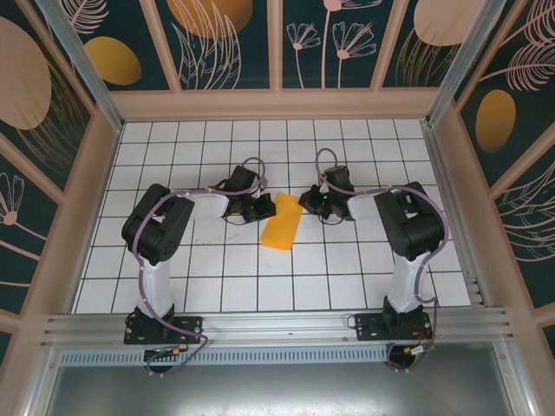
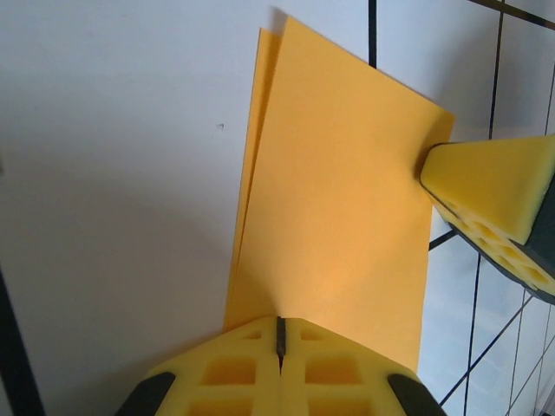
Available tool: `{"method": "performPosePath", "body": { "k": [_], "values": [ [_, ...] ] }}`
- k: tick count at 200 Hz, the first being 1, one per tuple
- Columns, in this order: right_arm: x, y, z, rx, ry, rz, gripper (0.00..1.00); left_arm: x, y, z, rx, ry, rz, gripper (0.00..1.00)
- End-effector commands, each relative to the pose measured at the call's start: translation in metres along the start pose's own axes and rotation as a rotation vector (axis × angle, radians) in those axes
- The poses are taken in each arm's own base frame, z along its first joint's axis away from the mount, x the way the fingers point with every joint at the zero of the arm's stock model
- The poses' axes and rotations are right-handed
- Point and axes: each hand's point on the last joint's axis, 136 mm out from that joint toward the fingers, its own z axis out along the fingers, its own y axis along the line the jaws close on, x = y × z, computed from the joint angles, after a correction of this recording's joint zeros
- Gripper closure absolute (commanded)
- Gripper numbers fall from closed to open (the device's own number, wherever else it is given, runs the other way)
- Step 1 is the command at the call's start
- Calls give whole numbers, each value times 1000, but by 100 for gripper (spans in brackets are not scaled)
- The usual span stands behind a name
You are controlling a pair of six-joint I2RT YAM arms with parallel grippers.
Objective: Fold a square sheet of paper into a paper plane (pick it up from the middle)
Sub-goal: Fold the square sheet of paper in half at the center of the table.
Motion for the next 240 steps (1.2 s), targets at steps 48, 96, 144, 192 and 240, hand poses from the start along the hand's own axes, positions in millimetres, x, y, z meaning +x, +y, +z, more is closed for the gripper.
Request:
{"method": "performPosePath", "body": {
  "k": [48,96,144,192,240],
  "values": [
    [-18,20,-11,12,-13,-27,100,37,51,14,-163,105,-57,100],
    [-27,23,-3,-9,-6,-38,100,36,50,13,-162,101,-58,100],
    [-14,-17,12,75,27,27,100,36,50,13,-159,101,-56,100],
    [-19,-11,7,73,28,25,100,36,50,13,-160,100,-58,100],
    [-36,35,-9,-70,10,1,100,37,50,13,-159,102,-60,100]
  ]
}}
